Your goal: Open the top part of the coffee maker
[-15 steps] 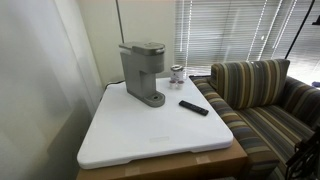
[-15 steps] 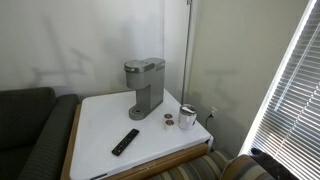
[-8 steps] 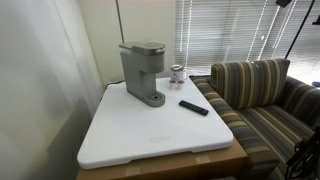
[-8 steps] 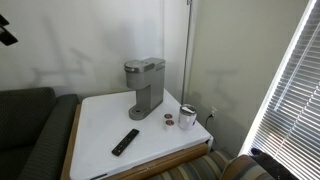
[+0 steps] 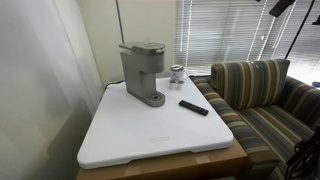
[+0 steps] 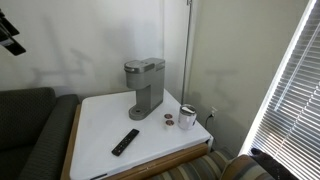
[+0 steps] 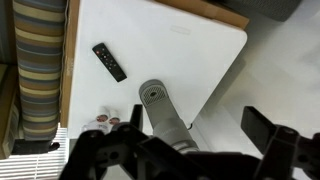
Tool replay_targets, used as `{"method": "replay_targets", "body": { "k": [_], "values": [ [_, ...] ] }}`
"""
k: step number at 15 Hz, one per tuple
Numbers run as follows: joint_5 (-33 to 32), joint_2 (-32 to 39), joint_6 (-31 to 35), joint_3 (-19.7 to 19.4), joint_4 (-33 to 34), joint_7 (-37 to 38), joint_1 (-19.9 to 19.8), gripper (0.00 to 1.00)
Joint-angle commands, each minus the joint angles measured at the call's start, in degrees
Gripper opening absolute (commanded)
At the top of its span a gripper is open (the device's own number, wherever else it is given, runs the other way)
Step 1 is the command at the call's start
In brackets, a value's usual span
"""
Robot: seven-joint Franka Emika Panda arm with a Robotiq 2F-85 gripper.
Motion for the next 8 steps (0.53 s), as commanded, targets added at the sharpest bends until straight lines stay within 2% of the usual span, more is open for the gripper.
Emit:
{"method": "replay_targets", "body": {
  "k": [1, 5, 6, 8],
  "values": [
    [0.84, 7.54, 4.92, 2.40, 0.08, 5.43, -1.97, 1.00],
    [2.49, 14.77, 14.51, 5.26, -0.16, 16.22, -3.05, 1.00],
    [0.89, 10.64, 10.01, 3.78, -0.19, 13.36, -1.89, 1.00],
    [0.79, 12.17, 10.80, 4.15, 0.08, 14.07, -1.88, 1.00]
  ]
}}
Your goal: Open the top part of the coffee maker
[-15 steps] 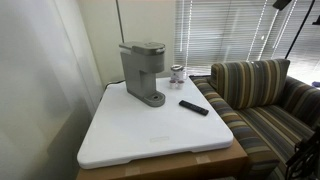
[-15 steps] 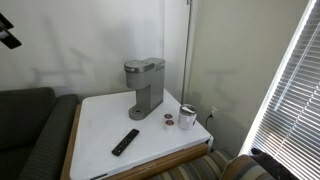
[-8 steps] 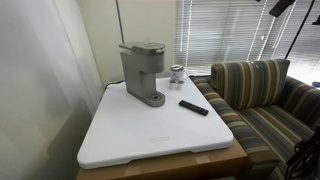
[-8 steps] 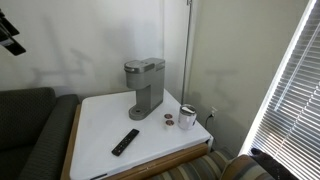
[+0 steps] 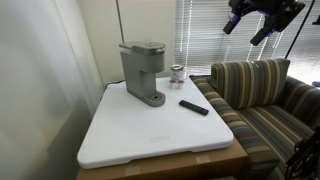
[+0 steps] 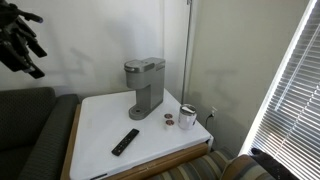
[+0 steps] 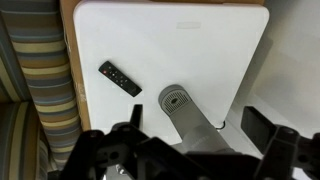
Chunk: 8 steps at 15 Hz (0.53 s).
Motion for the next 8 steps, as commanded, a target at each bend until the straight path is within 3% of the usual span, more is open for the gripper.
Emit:
{"method": "replay_targets", "body": {
  "k": [1, 4, 8],
  "values": [
    [0.33, -0.42, -0.34, 0.32, 0.17, -0.28, -0.35, 1.00],
    [1.22, 1.56, 3.12, 1.13, 0.33, 1.38, -0.59, 1.00],
    [-0.06, 9.02, 11.11, 5.00, 1.62, 13.65, -6.21, 1.00]
  ]
}}
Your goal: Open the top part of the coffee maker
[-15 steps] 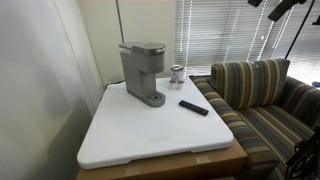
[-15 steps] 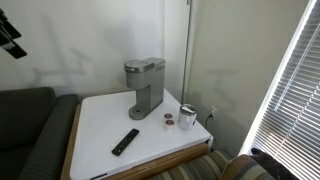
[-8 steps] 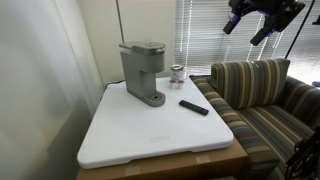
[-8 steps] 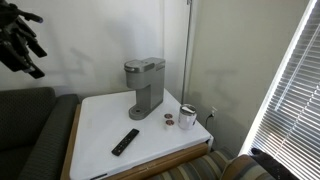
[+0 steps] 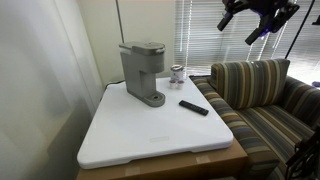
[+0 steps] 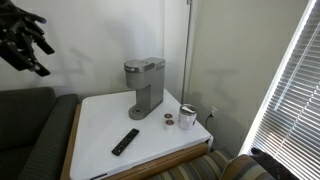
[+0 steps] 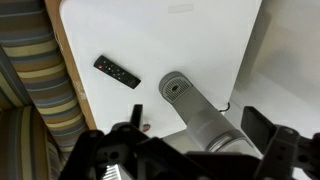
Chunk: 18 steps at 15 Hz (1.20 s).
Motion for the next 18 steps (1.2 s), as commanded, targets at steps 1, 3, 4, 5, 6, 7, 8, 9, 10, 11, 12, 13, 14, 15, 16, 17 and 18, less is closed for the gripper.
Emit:
{"method": "replay_targets", "body": {
  "k": [1, 3, 4, 5, 6, 7, 8, 9, 10, 11, 12, 13, 14, 15, 16, 17, 18],
  "values": [
    [-0.40, 8.97, 7.27, 3.21, 2.00, 9.25, -5.65, 1.00],
    [-0.60, 5.48, 5.66, 1.37, 0.40, 8.45, -3.08, 1.00],
    [-0.86, 6.86, 6.38, 1.20, 0.59, 8.96, -3.36, 1.00],
    [-0.85, 7.10, 6.38, 1.11, 0.62, 8.91, -3.22, 1.00],
    [-0.83, 6.76, 6.31, 1.15, 0.62, 8.90, -3.08, 1.00],
    [-0.81, 6.27, 6.22, 1.20, 0.62, 8.89, -2.92, 1.00],
    [-0.77, 5.81, 7.12, 2.10, 0.28, 9.99, -2.98, 1.00],
    [-0.11, 7.37, 9.10, 1.81, 0.65, 9.74, -2.35, 1.00],
    [-0.70, 8.73, 10.73, 2.42, 1.05, 10.34, -3.16, 1.00],
    [-0.01, 11.36, 14.31, 2.01, 1.65, 10.19, -2.82, 1.00],
    [-0.33, 13.19, 16.63, 2.28, 2.25, 10.57, -3.46, 1.00],
    [-0.20, 15.90, 19.32, 1.85, 3.38, 10.40, -3.66, 1.00],
    [-0.62, 18.34, 21.73, 2.36, 4.27, 10.64, -4.72, 1.00],
    [-0.49, 20.99, 23.24, 1.78, 5.74, 10.51, -4.71, 1.00],
    [-0.63, 23.41, 24.78, 1.63, 7.00, 10.56, -5.09, 1.00],
    [-0.64, 26.01, 25.73, 1.17, 8.88, 10.36, -5.09, 1.00],
    [-1.05, 28.51, 26.45, 1.11, 10.80, 10.25, -5.69, 1.00]
  ]
}}
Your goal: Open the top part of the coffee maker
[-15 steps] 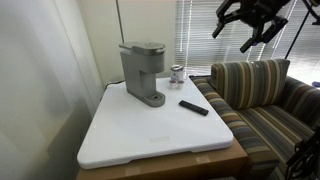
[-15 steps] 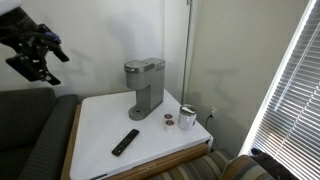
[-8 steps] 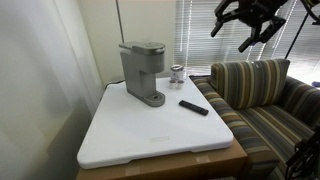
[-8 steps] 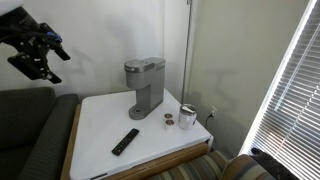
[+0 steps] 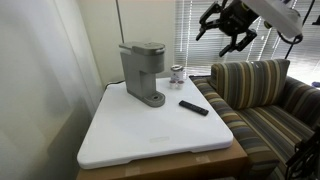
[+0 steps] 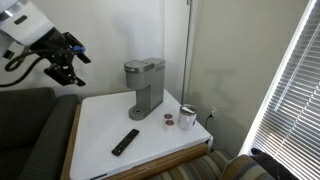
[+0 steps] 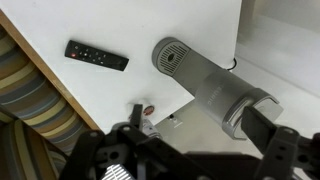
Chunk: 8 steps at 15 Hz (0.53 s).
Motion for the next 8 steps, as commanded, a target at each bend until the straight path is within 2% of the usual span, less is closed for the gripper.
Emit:
{"method": "replay_targets", "body": {
  "k": [1, 3, 4, 6, 7, 8],
  "values": [
    [-0.50, 11.22, 3.72, -1.03, 8.20, -0.22, -1.26, 1.00],
    [-0.38, 15.25, 3.01, -1.54, 12.46, -0.17, -1.03, 1.00],
    [1.93, 16.65, 2.21, -4.21, 14.46, -2.07, 1.89, 1.00],
    [3.08, 18.80, 0.20, -4.42, 18.17, -1.60, 2.71, 1.00],
    [1.62, 19.63, -0.10, -1.67, 19.36, -0.10, -0.13, 1.00],
    [1.65, 20.23, -0.17, -1.79, 20.27, 0.03, -0.08, 0.89]
  ]
}}
